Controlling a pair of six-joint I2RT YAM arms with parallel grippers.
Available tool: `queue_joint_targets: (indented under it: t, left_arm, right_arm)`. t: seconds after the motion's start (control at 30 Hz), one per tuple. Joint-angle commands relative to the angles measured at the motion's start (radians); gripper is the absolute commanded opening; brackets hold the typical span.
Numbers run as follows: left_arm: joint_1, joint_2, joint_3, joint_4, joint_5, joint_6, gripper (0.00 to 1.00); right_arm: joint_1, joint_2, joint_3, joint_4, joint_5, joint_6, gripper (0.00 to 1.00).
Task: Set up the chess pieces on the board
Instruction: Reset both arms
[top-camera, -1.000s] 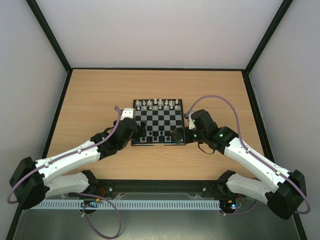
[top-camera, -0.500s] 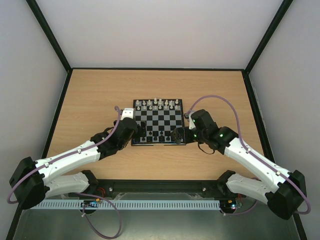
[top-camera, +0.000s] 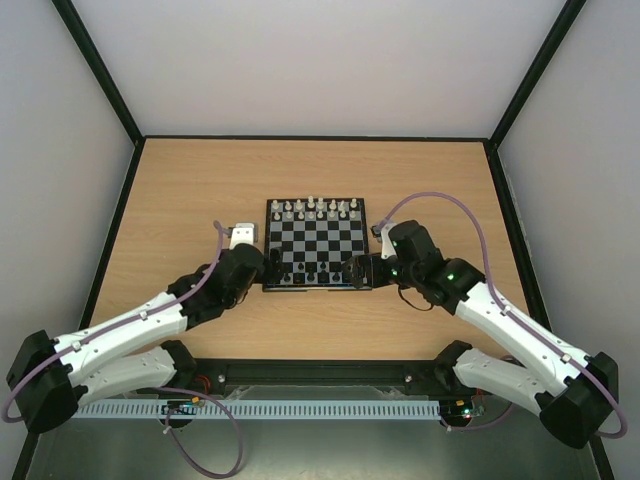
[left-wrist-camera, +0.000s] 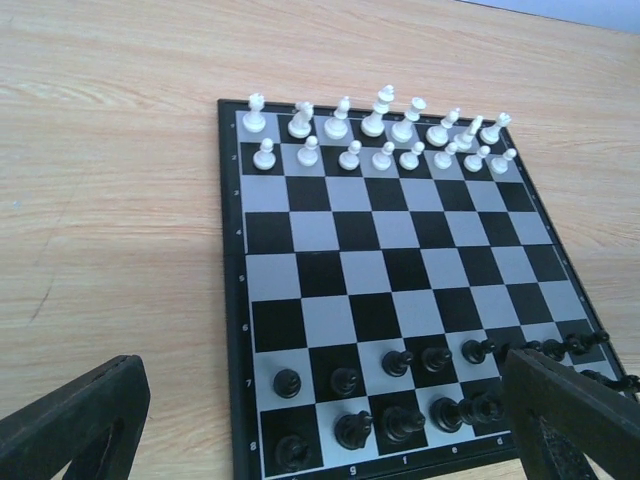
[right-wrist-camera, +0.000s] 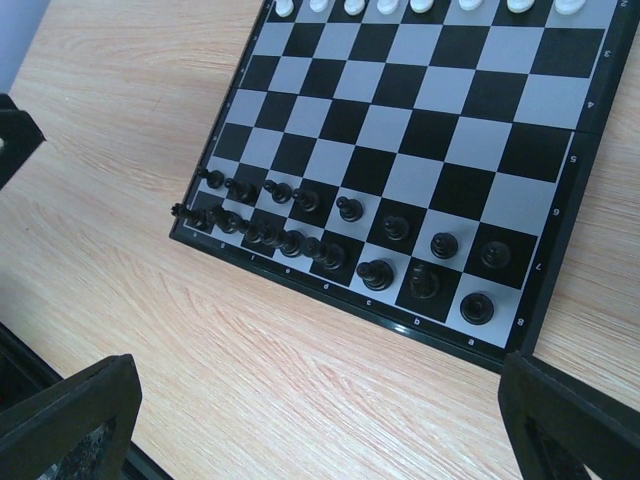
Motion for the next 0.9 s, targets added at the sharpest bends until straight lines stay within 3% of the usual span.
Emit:
queue_joint_targets:
  t: [0.0, 0.53, 0.87]
  left_arm:
    - [0.008, -0.028, -0.023, -0.053, -0.045, -0.054, 0.99]
    - [0.008, -0.128, -0.083, -0.045, -0.016, -0.035, 0.99]
    - [0.008, -0.092, -0.097, 0.018, -0.002, -0.019, 0.99]
  right_arm:
    - [-0.001, -0.022, -0.031, 0.032, -0.026, -0.014, 0.99]
    - [0.000, -0.016, -0.036, 0.036, -0.008, -0.021, 0.99]
    - [0.000, -0.002, -0.032, 0.032, 0.006, -0.023, 0.99]
